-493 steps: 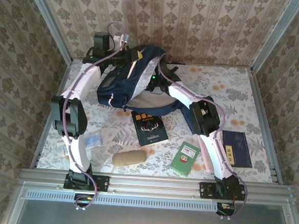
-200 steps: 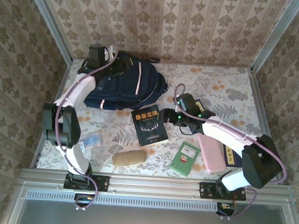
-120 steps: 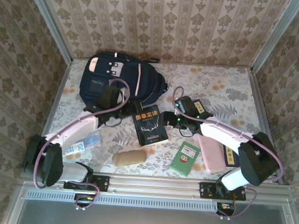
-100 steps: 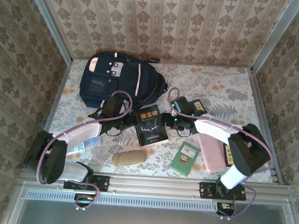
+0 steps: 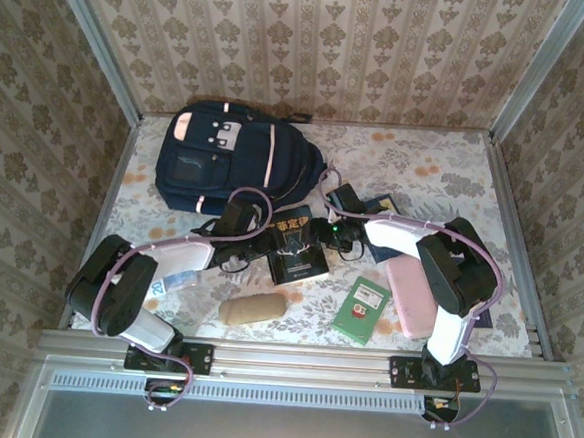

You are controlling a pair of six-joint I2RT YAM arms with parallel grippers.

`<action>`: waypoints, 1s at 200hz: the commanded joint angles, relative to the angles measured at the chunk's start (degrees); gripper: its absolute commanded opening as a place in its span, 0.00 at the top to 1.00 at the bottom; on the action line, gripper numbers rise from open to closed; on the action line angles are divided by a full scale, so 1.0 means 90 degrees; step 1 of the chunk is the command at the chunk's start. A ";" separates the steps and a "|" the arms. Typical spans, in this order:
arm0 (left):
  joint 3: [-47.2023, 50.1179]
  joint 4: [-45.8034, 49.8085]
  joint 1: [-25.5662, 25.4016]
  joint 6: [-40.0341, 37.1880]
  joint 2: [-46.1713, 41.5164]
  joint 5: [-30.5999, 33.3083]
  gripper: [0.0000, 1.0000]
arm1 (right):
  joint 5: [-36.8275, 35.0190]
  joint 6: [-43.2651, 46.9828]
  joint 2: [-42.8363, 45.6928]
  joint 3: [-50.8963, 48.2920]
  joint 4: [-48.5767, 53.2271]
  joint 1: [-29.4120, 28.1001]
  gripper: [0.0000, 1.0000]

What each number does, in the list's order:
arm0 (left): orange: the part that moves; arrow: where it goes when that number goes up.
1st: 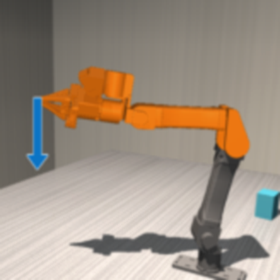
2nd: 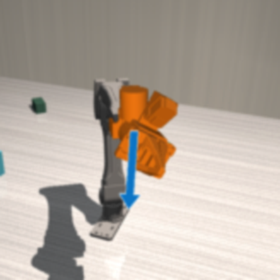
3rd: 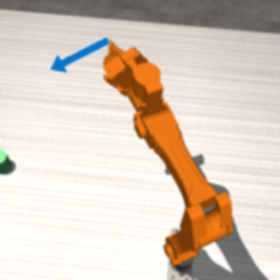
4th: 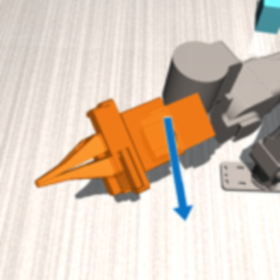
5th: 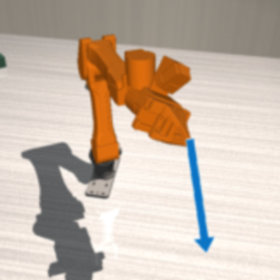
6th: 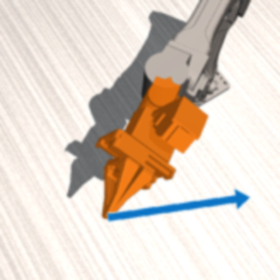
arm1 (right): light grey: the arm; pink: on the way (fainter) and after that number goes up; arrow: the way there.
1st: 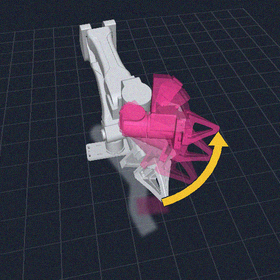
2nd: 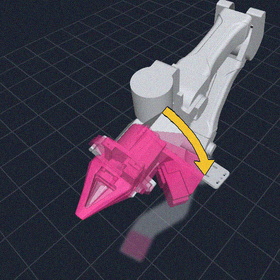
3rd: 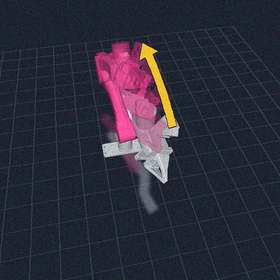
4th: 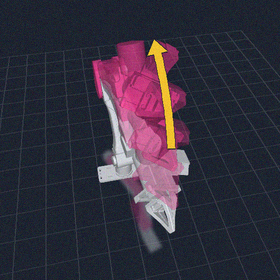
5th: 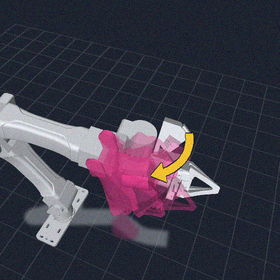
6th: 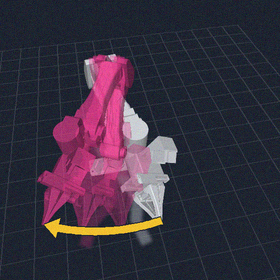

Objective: Pack books, pencil case, and school supplies into a backpack

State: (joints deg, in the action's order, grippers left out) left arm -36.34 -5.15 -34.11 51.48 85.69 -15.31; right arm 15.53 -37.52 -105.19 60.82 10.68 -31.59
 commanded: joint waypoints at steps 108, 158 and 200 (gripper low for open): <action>0.0302 -0.0014 -0.0029 0.0071 0.0461 -0.0056 0.43 | 0.0700 -0.0150 -0.0242 -0.0289 -0.0582 -0.0064 0.38; 0.0298 0.0255 0.0001 -0.0035 0.0158 -0.0008 0.43 | 0.0651 -0.0148 -0.0254 -0.0370 -0.0596 -0.0064 0.38; 0.0258 0.0401 0.0010 -0.0087 0.0060 0.0026 0.43 | 0.0648 -0.0124 -0.0257 -0.0413 -0.0590 -0.0064 0.39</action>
State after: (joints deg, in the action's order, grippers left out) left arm -35.64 -8.21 -34.09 51.42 86.76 -15.77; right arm 18.04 -38.94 -105.69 59.07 6.81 -30.74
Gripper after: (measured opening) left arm 0.572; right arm 0.612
